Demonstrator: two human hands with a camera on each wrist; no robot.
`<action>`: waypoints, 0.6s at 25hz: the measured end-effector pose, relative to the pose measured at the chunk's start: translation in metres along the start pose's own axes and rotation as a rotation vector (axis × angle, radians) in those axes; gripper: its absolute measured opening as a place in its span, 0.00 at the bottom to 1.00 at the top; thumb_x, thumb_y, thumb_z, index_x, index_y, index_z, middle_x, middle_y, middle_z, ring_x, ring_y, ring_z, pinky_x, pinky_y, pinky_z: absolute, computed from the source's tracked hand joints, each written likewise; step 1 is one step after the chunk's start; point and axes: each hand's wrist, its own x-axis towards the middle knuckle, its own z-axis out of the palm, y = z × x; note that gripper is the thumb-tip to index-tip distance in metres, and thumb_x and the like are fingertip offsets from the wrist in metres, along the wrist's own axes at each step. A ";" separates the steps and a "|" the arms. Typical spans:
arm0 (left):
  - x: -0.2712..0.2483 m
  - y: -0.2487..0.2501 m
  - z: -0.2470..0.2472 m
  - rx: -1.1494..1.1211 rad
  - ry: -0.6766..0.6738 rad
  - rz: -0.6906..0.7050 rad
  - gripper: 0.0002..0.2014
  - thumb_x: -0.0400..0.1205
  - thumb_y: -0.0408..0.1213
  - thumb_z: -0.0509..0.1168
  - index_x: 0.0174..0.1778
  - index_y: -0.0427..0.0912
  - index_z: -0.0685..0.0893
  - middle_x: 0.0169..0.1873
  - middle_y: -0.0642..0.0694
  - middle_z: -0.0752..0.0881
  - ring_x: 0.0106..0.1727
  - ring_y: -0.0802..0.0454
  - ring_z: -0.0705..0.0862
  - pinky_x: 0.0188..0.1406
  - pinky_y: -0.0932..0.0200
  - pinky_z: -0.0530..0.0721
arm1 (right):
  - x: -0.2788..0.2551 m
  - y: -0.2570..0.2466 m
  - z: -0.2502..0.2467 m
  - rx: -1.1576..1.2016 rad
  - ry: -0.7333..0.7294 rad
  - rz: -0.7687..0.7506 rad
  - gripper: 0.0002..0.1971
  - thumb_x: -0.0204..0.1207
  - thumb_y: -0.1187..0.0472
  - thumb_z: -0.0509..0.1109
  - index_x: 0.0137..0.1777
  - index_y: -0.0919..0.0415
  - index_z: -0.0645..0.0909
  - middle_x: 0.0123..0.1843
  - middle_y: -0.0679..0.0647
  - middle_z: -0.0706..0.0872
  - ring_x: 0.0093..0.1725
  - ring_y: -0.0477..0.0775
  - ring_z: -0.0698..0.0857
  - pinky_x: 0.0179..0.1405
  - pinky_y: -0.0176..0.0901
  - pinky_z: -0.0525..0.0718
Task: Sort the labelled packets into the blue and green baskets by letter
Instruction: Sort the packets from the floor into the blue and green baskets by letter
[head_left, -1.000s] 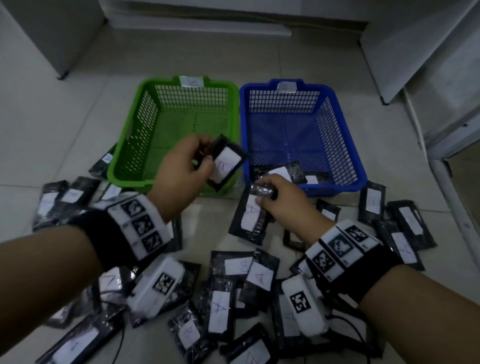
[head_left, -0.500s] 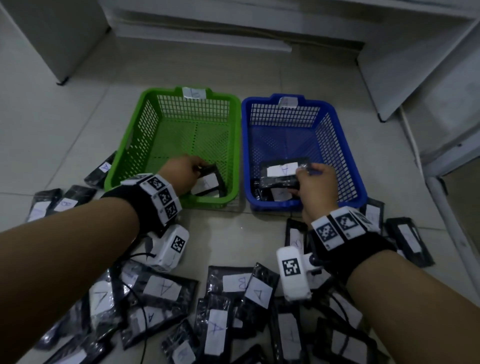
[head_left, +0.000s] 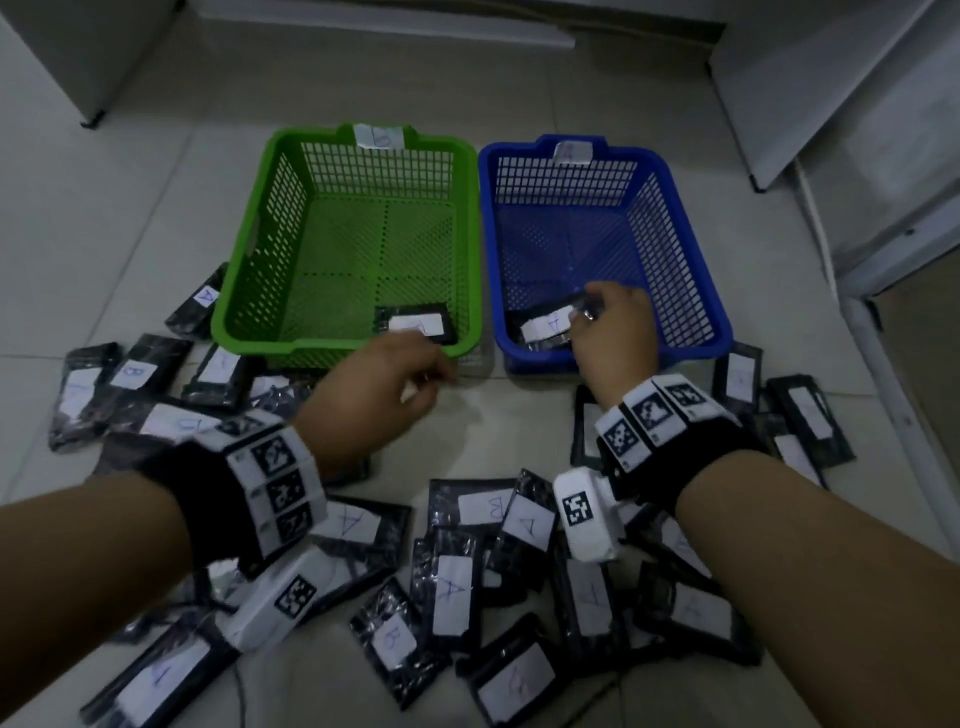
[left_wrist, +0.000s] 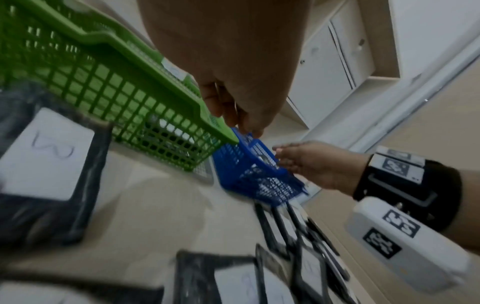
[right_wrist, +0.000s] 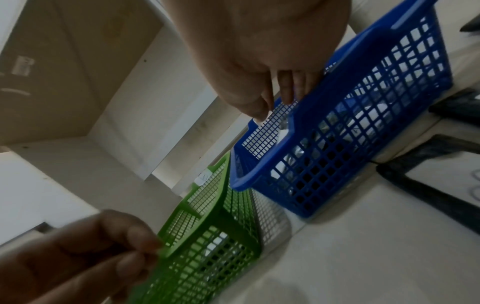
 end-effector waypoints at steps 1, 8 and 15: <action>-0.010 0.002 0.010 -0.015 -0.084 -0.011 0.08 0.78 0.34 0.67 0.48 0.51 0.86 0.43 0.55 0.83 0.43 0.61 0.79 0.43 0.68 0.77 | -0.014 0.002 -0.003 0.003 0.022 -0.061 0.17 0.77 0.67 0.66 0.66 0.62 0.80 0.66 0.61 0.76 0.63 0.59 0.79 0.64 0.38 0.73; -0.037 0.014 0.073 0.113 -0.490 -0.178 0.31 0.73 0.48 0.72 0.73 0.53 0.72 0.66 0.50 0.78 0.67 0.49 0.75 0.66 0.54 0.76 | -0.112 0.048 -0.006 -0.098 -0.441 -0.067 0.17 0.72 0.61 0.74 0.61 0.53 0.82 0.57 0.52 0.84 0.62 0.52 0.77 0.61 0.41 0.77; -0.033 0.013 0.074 0.102 -0.561 -0.282 0.22 0.71 0.46 0.75 0.61 0.51 0.80 0.54 0.49 0.76 0.58 0.50 0.79 0.55 0.61 0.76 | -0.118 0.059 -0.006 -0.364 -0.690 -0.082 0.30 0.68 0.51 0.78 0.69 0.54 0.74 0.65 0.56 0.78 0.68 0.58 0.72 0.63 0.46 0.75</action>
